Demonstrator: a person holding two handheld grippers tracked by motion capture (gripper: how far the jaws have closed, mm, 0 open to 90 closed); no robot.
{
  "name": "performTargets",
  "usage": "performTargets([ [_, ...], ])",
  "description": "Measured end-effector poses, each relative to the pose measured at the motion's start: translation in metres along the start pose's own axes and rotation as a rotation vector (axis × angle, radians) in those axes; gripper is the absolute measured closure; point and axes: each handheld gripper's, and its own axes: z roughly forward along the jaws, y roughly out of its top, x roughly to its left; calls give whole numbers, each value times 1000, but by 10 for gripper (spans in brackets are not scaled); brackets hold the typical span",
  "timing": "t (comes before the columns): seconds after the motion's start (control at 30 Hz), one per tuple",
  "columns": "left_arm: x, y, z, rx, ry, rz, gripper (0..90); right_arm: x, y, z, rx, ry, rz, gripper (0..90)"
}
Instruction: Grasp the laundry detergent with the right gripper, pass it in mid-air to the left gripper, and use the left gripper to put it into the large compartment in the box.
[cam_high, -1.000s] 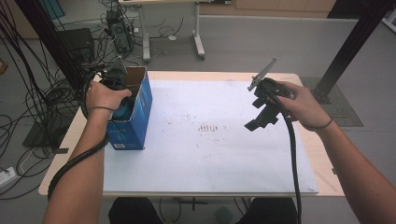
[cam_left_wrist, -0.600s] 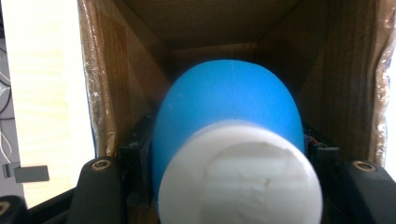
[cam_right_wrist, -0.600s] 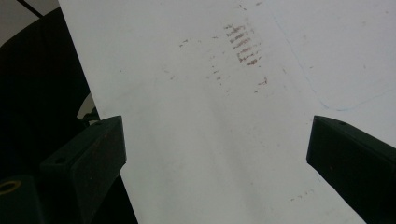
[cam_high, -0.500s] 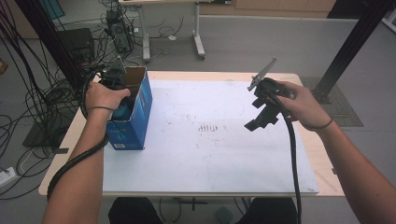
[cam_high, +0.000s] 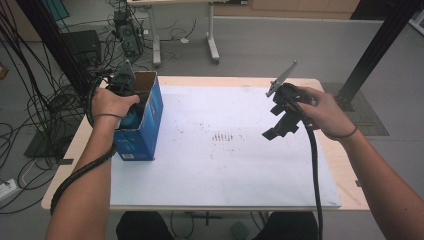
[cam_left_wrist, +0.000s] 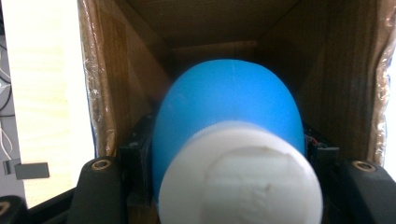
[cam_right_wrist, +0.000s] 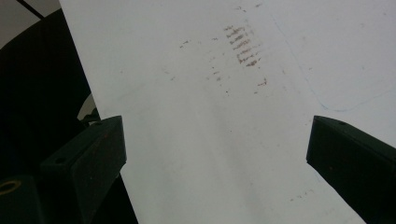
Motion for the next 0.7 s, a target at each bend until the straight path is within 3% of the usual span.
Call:
performTargets([
  [0.7,0,1,0,14,-6,2,337,-2,1,3,-1,5,-3,51],
])
